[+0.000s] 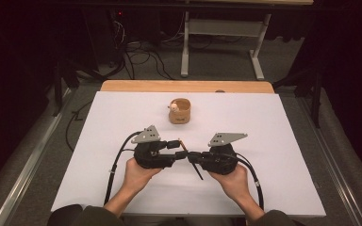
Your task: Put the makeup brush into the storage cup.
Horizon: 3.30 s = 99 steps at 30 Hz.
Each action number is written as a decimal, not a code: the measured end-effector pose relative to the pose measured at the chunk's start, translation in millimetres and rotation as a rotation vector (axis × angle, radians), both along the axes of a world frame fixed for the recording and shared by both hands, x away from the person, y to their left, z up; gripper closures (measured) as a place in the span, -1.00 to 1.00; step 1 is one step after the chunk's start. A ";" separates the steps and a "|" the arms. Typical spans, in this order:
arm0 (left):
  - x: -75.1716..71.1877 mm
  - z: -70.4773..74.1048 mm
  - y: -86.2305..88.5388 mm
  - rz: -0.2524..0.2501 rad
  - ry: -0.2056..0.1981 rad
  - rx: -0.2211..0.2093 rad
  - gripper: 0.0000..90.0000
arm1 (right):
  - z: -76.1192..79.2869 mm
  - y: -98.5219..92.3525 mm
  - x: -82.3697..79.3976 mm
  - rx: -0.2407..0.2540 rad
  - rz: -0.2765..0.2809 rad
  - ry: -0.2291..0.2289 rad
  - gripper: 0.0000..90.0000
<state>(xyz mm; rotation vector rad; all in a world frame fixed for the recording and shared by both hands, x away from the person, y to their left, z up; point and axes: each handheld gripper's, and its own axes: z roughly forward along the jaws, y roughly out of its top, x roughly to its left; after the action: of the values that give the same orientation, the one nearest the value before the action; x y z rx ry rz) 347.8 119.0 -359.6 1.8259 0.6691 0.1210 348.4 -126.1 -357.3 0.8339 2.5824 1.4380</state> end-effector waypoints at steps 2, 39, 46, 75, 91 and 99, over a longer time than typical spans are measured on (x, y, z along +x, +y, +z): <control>0.2 0.0 0.2 -0.004 0.004 -0.005 0.20 | -0.7 1.8 -0.2 0.000 0.005 -0.003 0.89; 3.4 -3.3 2.8 -0.034 0.054 -0.071 0.72 | -1.9 8.2 -3.3 0.012 0.028 -0.024 0.89; 3.2 -3.1 2.9 -0.038 0.064 -0.078 0.77 | -2.7 9.1 -3.2 0.010 0.027 -0.029 0.89; 2.9 -1.2 4.8 -0.036 0.069 -0.077 0.86 | -4.6 10.8 -2.8 0.016 0.025 -0.020 0.81; 2.5 0.9 8.5 -0.022 0.071 -0.074 0.86 | -3.2 3.4 -0.6 0.073 0.011 0.002 0.42; 2.1 2.2 9.8 -0.011 0.074 -0.075 0.86 | -3.4 -2.7 0.1 0.088 -0.007 -0.017 0.23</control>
<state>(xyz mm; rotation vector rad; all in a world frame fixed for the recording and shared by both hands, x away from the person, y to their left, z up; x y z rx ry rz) 349.9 128.8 -357.4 1.7687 0.7059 0.0208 348.6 -128.8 -360.6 0.8369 2.5178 1.5594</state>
